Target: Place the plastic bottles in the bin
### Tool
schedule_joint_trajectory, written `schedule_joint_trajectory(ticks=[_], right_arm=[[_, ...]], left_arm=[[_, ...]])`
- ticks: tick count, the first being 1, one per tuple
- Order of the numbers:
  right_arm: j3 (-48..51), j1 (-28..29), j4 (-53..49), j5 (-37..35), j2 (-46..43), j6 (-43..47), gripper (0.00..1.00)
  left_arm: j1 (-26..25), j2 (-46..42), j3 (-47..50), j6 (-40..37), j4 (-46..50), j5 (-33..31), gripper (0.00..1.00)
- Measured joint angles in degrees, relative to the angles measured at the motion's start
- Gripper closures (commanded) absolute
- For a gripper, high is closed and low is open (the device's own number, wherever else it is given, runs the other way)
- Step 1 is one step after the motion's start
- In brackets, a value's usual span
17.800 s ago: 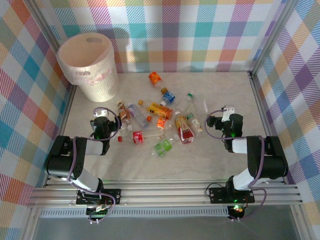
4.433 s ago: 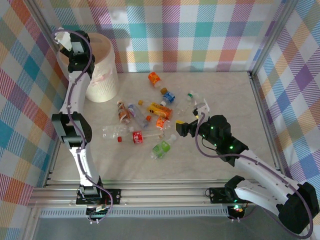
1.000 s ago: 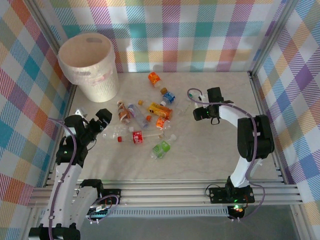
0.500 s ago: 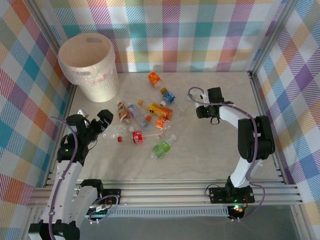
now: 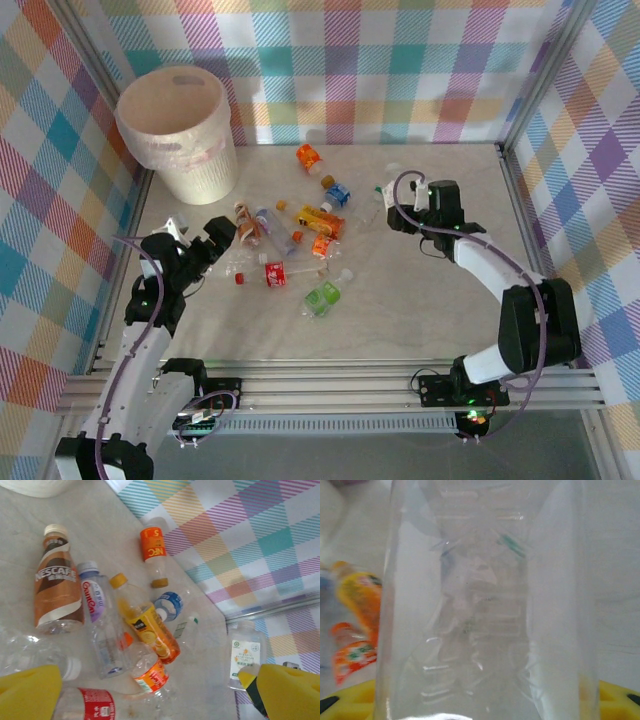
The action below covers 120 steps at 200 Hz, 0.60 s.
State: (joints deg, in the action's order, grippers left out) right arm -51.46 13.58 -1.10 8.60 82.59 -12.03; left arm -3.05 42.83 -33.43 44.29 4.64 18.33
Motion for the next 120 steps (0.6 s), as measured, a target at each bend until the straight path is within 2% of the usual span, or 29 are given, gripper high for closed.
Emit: schedule_joint_trajectory(ticks=[37, 87, 120], right_arm=[[0.68, 2.75, 5.57, 7.85, -0.66, -6.60, 0.57], [-0.55, 8.96, 11.37, 16.33, -0.37, -12.57, 0.57], [-5.68, 11.63, 14.12, 22.56, 1.62, -16.20, 0.57]], left_arm=[[-2.01, 3.41, -0.09, 1.44, -4.11, 0.59, 0.00], [-12.22, 11.32, -4.83, -0.17, -5.62, 0.81, 0.00], [-15.37, 16.65, -8.59, -0.33, -11.15, 2.89, 0.00]])
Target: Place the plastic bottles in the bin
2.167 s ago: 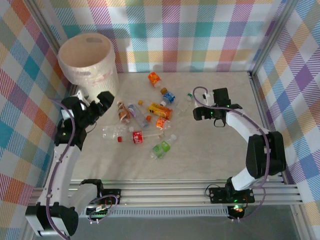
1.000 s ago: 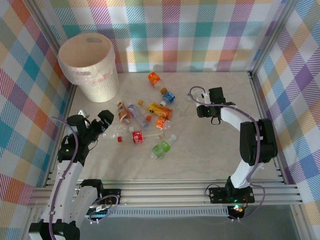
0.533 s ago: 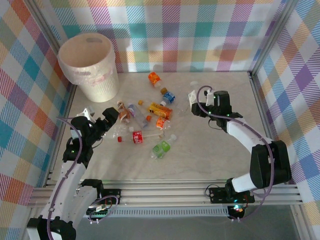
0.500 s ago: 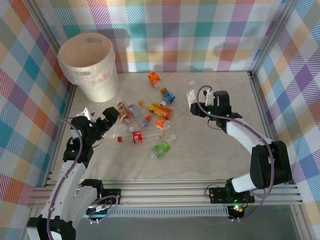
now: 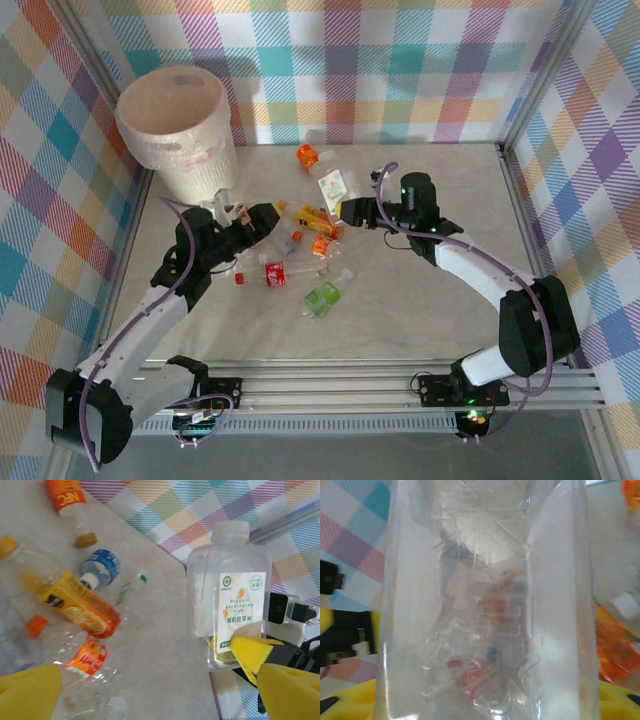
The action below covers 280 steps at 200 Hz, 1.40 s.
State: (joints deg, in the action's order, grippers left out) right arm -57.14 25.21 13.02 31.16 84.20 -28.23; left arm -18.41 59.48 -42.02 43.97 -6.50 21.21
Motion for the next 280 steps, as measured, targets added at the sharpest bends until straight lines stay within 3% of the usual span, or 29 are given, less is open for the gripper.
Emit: schedule_joint_trajectory(ticks=[41, 129, 206, 280], right_arm=[[-5.25, 2.80, 1.60, 7.28, 2.01, -3.23, 0.57], [-6.80, 5.97, 5.33, 17.77, 2.25, -9.86, 0.56], [-8.63, 5.88, 8.57, 20.83, 3.30, -14.16, 0.52], [-9.03, 5.79, 8.41, 20.98, 3.30, -14.43, 0.45]], left_arm=[[-0.33, 6.71, -3.26, 0.87, -7.72, 4.81, 0.00], [-0.66, 13.44, -8.31, 6.84, -24.02, 15.17, 0.01], [-0.68, 19.58, -9.84, 15.13, -38.99, 22.03, 0.42], [-0.63, 19.28, -9.86, 14.62, -38.99, 21.64, 0.49]])
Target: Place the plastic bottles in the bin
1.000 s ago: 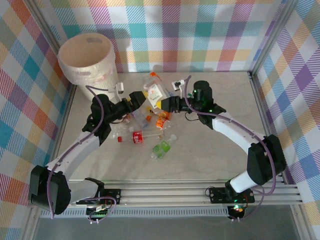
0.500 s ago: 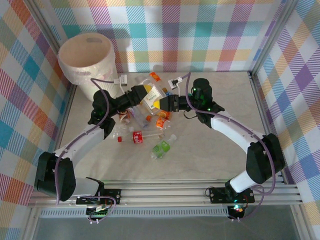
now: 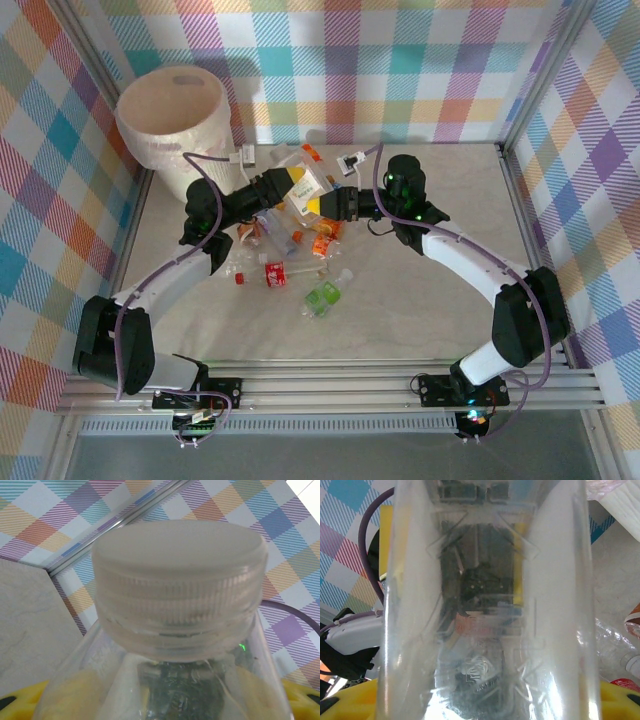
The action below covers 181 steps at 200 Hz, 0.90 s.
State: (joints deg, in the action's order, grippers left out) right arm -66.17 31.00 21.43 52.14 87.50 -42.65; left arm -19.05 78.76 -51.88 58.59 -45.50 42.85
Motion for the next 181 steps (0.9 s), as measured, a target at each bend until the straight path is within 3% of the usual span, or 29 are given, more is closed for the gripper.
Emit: schedule_joint_trajectory(ticks=[46, 70, 95, 152, 181], right_arm=[[-0.07, 0.46, -2.08, -2.21, 0.00, 2.56, 0.26], [-0.07, 0.59, -5.22, -5.53, -0.02, 5.27, 0.10], [-0.07, 0.57, -9.70, -10.43, -1.42, 9.05, 0.01], [-0.04, -0.37, -18.64, -25.59, -9.70, 14.62, 0.00], [0.09, -0.66, -22.84, -32.44, -13.07, 17.18, 0.00]], left_arm=[[-0.09, -0.87, -0.20, -1.22, 4.17, -1.64, 0.51], [-0.39, -2.43, -1.42, -4.50, 13.05, -5.53, 0.52], [-0.44, -5.35, -2.67, -9.18, 23.63, -11.76, 0.51], [-0.33, -9.53, -11.82, -20.61, 49.64, -32.13, 0.52], [-0.26, -9.53, -17.49, -26.64, 57.88, -43.58, 0.52]])
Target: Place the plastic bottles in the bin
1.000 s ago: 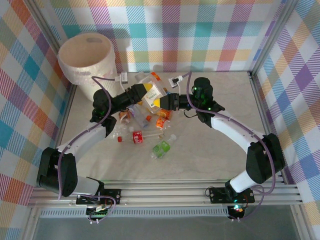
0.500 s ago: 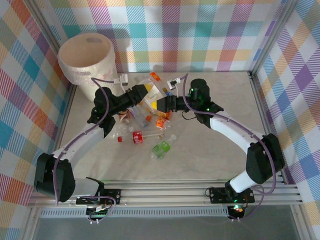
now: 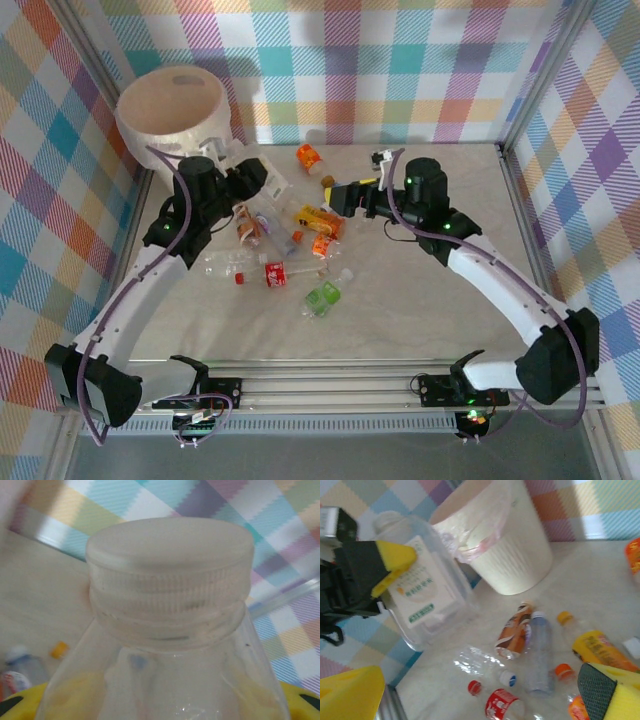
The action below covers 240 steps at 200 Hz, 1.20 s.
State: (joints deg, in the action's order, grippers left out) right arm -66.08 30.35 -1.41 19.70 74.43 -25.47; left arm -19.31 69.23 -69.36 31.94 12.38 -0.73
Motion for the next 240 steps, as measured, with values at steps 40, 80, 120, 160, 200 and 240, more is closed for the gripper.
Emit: schedule_joint_trajectory(ticks=[40, 80, 120, 160, 200, 240], right_arm=[[3.67, -0.42, -2.71, -6.12, -3.58, 1.68, 0.00], [5.77, -1.49, -4.13, -9.44, -5.75, 2.47, 0.00], [7.72, -3.41, -3.56, -11.37, -7.89, 0.79, 0.00], [9.68, -5.68, -2.51, -12.70, -8.50, -2.21, 0.00], [10.86, -6.01, -2.14, -14.38, -10.03, -2.80, 0.00], [11.15, -6.01, -2.25, -15.41, -11.37, -2.36, 0.00]], left_arm=[[2.64, 3.87, -10.91, -7.91, 6.67, -12.94, 0.52], [7.06, 11.65, -22.27, -15.08, 5.95, -19.96, 0.51], [10.73, 19.71, -30.49, -20.17, 0.59, -23.23, 0.52], [13.86, 29.64, -42.14, -21.40, -1.14, -24.59, 0.52], [16.37, 40.48, -54.21, -20.81, -0.79, -26.38, 0.51], [20.74, 51.01, -64.59, -11.34, 4.50, -23.71, 0.51]])
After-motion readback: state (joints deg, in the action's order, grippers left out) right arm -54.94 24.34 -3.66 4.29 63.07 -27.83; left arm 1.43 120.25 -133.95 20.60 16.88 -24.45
